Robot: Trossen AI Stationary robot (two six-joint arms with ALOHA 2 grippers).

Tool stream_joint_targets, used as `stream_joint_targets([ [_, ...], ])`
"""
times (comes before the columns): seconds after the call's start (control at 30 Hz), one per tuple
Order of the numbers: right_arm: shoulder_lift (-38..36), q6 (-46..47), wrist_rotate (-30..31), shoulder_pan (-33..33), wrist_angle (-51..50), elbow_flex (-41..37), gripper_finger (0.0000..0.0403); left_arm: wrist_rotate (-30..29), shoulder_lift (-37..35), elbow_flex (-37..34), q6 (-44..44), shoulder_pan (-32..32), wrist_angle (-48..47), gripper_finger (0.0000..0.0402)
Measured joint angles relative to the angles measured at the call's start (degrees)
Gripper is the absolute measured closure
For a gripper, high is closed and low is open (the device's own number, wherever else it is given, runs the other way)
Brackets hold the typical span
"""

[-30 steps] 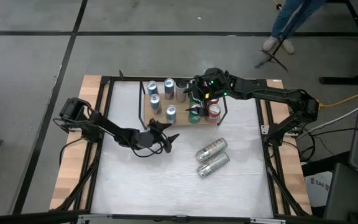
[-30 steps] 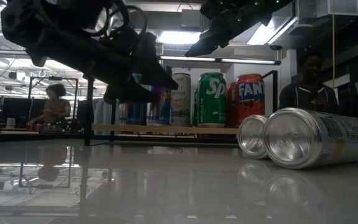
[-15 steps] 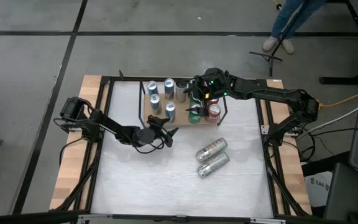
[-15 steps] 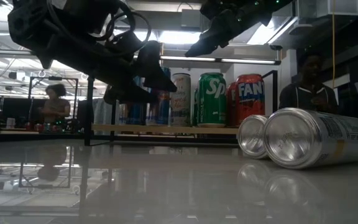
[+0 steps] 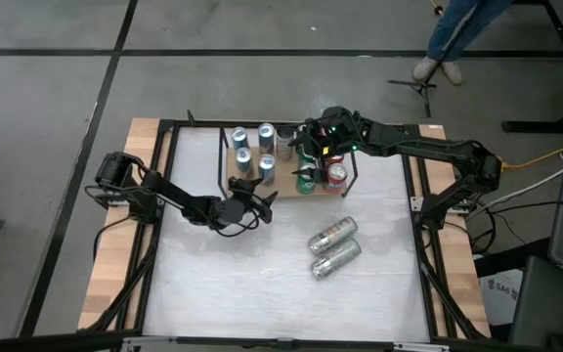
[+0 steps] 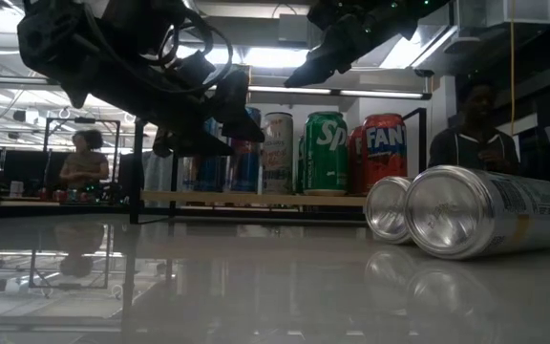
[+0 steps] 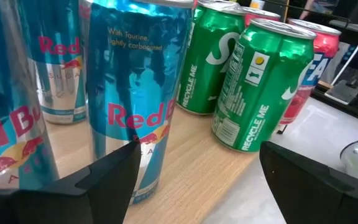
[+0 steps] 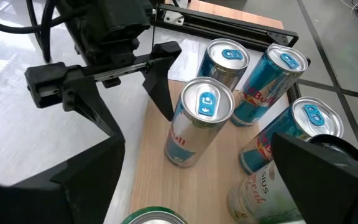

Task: Sort soda cans
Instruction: Put the blue soda can on the shelf and align with the other blue soda can

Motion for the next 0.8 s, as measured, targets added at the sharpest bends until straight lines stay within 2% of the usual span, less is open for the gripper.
stream_joint_targets([
  [0.33, 0.0, 0.0, 0.0, 0.0, 0.0, 0.0, 0.001, 0.6, 0.0, 0.0, 0.0, -2.7, 0.0, 0.0078],
  [0.5, 0.0, 0.0, 0.0, 0.0, 0.0, 0.0, 0.001, 5.3, 0.0, 0.0, -1.6, -3.7, 0.0, 0.0078],
  [0.8, 0.0, 0.0, 0.0, 0.0, 0.0, 0.0, 0.001, 6.1, 0.0, 0.0, -4.6, -1.2, 0.0, 0.0078],
])
